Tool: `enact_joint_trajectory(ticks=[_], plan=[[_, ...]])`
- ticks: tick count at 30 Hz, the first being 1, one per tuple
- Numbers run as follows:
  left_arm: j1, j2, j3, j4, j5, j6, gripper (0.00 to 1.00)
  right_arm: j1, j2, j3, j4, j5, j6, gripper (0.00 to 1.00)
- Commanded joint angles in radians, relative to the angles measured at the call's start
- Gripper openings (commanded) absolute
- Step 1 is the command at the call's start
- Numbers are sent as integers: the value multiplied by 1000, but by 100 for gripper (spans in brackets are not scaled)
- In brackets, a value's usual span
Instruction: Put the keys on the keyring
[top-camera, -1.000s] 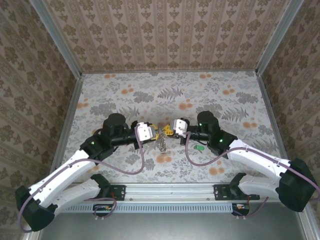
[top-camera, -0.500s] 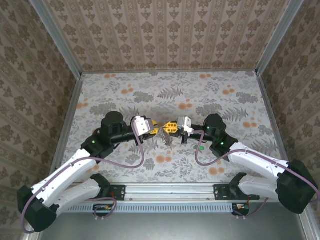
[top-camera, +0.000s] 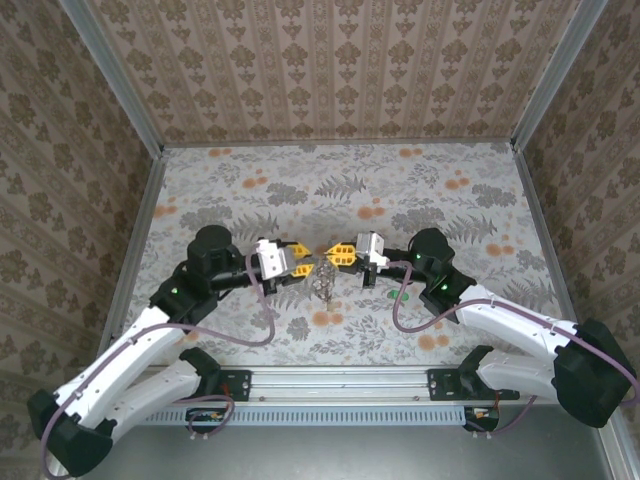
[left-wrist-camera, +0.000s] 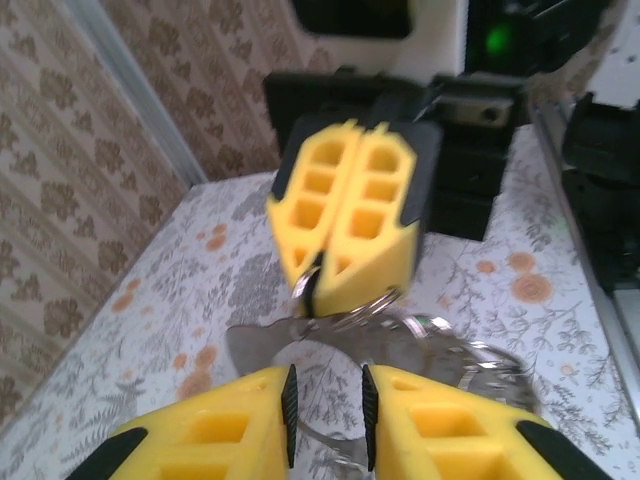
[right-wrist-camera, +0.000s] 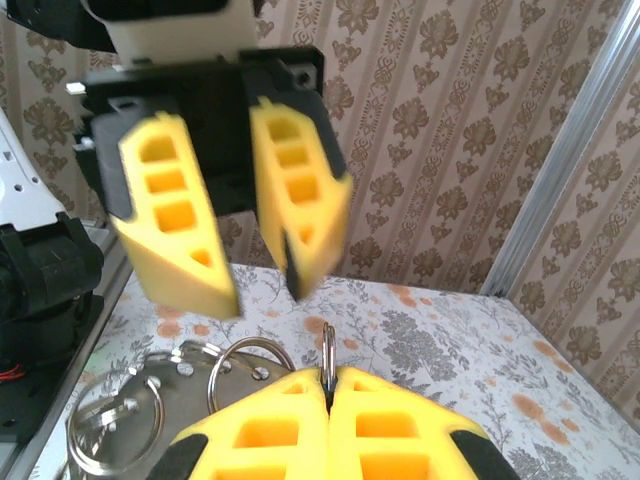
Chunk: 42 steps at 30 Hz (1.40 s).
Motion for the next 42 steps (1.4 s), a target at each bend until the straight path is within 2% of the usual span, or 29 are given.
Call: enact_joint_trajectory(ticks=[1,9,16,17,31,33,34,36,41,42], plan=[[4,-27,15,-39,64,38,27,6,-2,25,28,-32,-15,0],[4,28,12,88,-69,-80,28,10,24,44,74,-69,14,0],[3,84,12,132,-20,-101,27,11,31,50,94,-70,31,0],[1,89,12,132,9,-101,27,13,33,50,97,-70,33,0],[-14,135,36,89,71,-70,20,23,24,47,92,-71,33,0],[-17,140,38,88,77,-59,19,24,21,46,71,-74,19,0],[-17,141,38,89,77,-57,15,26,18,49,50,-76,2,0],[-18,138,43,87,77,-51,1,29,13,48,13,-72,-25,0],[-17,118,43,87,59,-45,0,30,-15,64,-185,-48,-155,1],[-18,114,45,77,54,-39,0,30,-22,73,-244,-39,-189,9]])
